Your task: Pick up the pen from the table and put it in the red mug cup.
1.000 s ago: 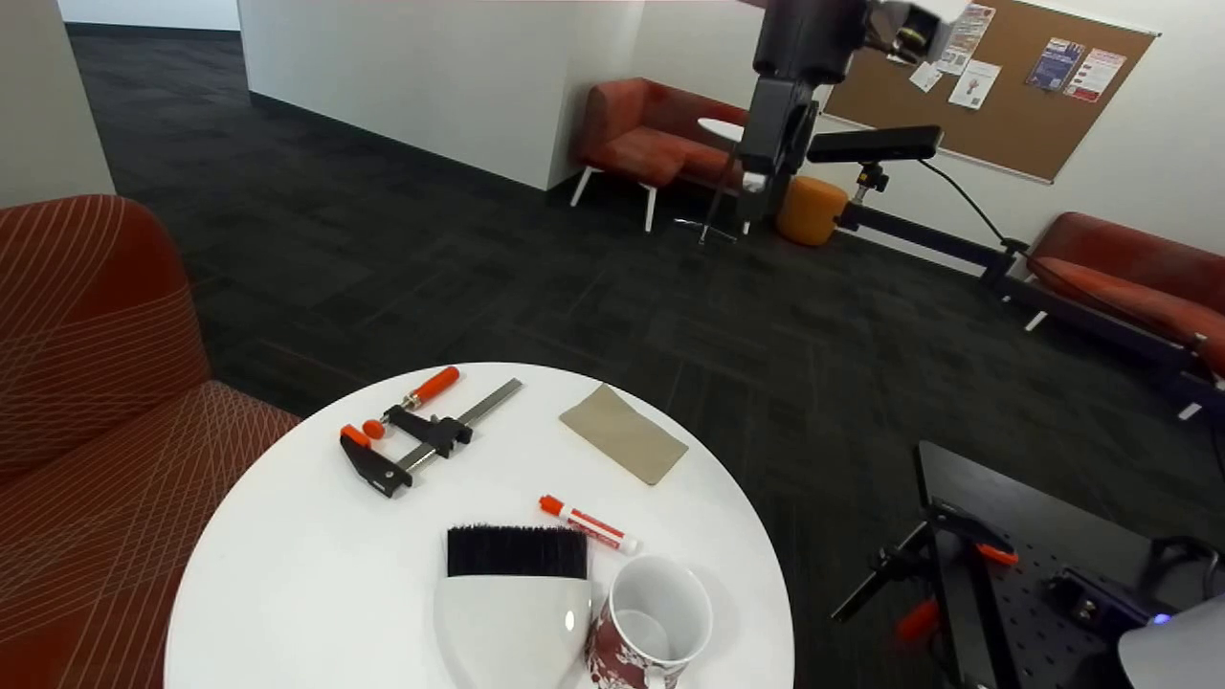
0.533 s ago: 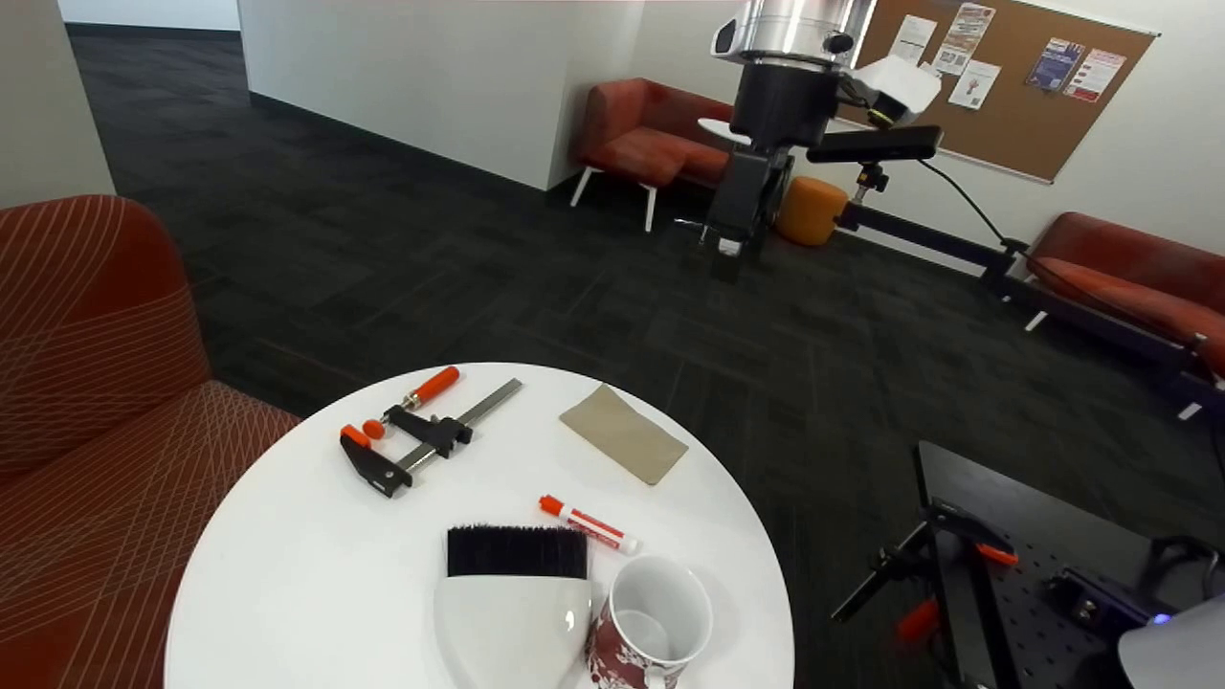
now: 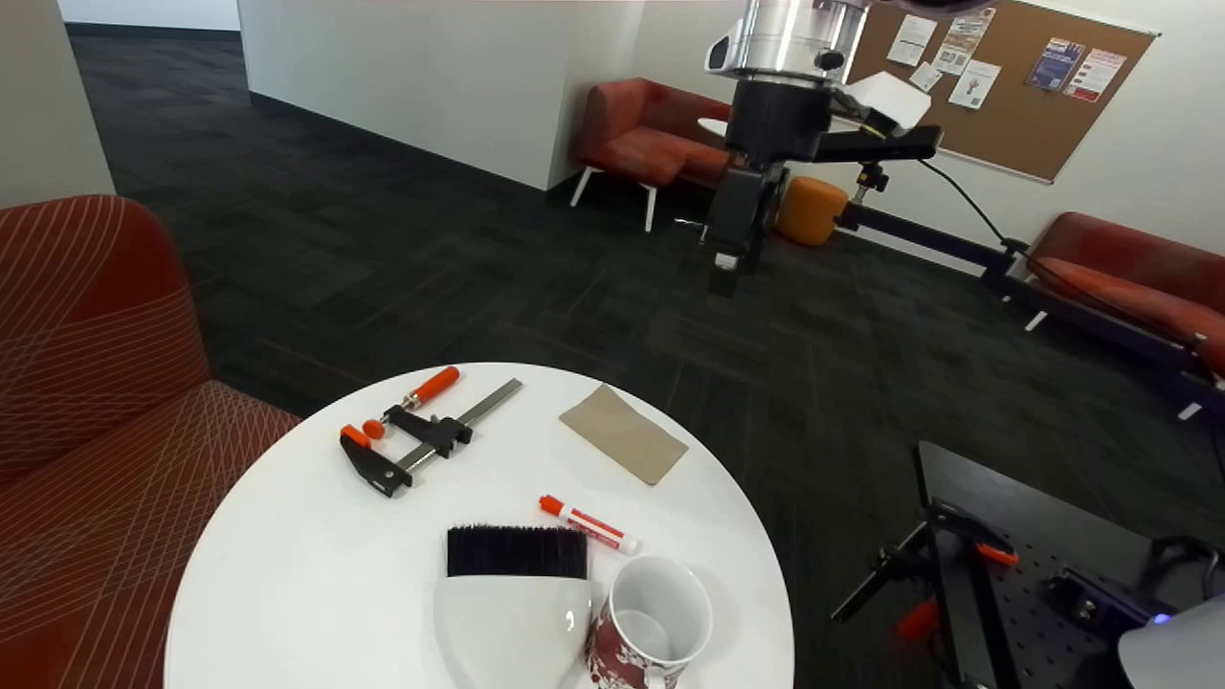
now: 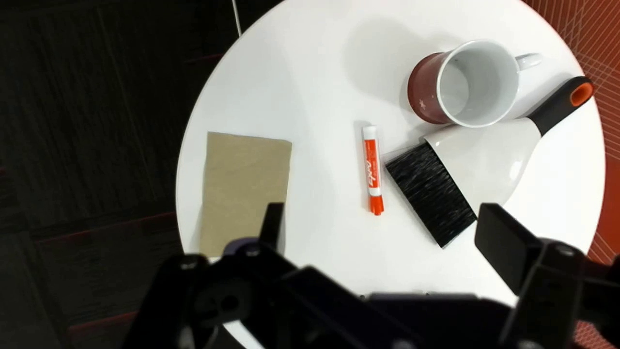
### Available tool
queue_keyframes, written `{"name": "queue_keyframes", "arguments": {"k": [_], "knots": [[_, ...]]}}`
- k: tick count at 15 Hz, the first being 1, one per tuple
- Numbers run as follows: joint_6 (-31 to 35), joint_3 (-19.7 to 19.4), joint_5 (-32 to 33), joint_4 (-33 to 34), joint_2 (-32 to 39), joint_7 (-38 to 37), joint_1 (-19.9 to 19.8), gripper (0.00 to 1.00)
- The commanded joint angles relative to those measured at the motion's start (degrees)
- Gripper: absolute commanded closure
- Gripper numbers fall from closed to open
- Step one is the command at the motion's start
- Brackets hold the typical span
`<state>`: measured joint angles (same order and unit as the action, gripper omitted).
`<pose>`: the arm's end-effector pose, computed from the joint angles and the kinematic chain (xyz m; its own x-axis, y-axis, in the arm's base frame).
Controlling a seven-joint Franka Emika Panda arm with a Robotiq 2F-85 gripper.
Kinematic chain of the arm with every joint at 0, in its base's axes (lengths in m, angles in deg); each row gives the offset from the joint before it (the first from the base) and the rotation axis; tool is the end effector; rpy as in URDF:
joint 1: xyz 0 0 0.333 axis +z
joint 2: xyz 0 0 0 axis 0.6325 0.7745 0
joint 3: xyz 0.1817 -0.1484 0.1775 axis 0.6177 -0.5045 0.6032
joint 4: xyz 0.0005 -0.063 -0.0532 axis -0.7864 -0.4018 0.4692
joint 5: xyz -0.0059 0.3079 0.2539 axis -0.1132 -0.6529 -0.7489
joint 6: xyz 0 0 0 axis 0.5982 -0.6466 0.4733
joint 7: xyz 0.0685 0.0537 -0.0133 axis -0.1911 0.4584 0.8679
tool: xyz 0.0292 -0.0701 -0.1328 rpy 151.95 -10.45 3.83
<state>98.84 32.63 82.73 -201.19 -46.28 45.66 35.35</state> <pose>0.5342 -0.0585 0.2713 0.9885 -0.0713 -0.1331 -0.0848 -0.9915 -0.0988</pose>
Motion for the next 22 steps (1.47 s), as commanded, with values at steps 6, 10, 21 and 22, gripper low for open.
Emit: {"name": "queue_keyframes", "arguments": {"k": [6,10,21,22], "knots": [[14.7,3.8,-4.0,-1.7,10.3,5.7,-0.2,0.00],[23.6,6.0,-5.2,-2.2,15.5,8.1,-0.5,0.00],[39.6,7.6,-2.4,-1.3,26.6,2.6,0.5,0.00],[40.4,7.4,-2.0,-1.2,27.4,2.1,0.8,0.00]]}}
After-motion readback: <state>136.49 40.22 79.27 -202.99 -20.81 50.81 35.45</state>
